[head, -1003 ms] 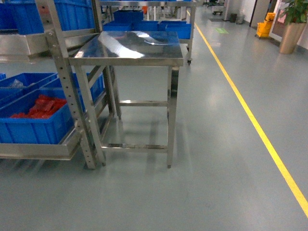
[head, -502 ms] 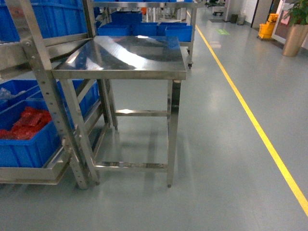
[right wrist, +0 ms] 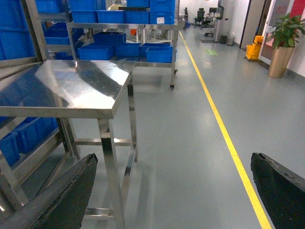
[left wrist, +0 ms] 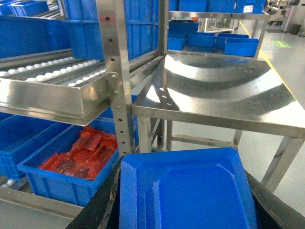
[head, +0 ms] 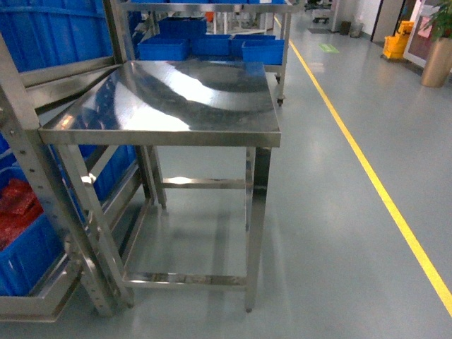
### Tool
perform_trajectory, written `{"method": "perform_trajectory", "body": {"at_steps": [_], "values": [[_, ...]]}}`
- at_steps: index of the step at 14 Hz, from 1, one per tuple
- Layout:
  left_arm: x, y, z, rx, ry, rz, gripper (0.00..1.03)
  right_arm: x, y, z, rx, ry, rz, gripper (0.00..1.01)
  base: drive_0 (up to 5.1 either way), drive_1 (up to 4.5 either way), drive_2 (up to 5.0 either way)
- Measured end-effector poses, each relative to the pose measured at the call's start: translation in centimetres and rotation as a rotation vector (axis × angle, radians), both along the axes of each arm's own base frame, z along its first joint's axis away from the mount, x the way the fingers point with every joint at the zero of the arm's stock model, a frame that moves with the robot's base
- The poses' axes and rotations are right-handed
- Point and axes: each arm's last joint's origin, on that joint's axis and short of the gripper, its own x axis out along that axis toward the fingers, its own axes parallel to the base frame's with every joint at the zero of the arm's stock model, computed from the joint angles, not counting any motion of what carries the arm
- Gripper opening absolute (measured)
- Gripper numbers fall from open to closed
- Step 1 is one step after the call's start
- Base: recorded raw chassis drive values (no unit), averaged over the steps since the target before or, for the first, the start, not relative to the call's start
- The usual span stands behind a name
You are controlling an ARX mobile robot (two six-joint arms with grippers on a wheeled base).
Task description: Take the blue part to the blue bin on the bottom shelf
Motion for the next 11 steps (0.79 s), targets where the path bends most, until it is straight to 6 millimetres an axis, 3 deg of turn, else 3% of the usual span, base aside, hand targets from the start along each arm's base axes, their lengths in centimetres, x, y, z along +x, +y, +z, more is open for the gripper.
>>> {"method": "perform_trajectory", "body": {"at_steps": [5,11], "values": [[0.00,0.00,0.01,0.000,-0.001,0.000,0.44,0.00,0.00,0.04,0.000,-0.004,0.000,0.98,0.0,4.35,-4.3],[0.01,-0.01,-0.01,0.000,0.001,-0.002,0.44,0.00,0.00,0.03,0.000,-0.003,0.000,0.98,0.0,0.00,0.0]]}}
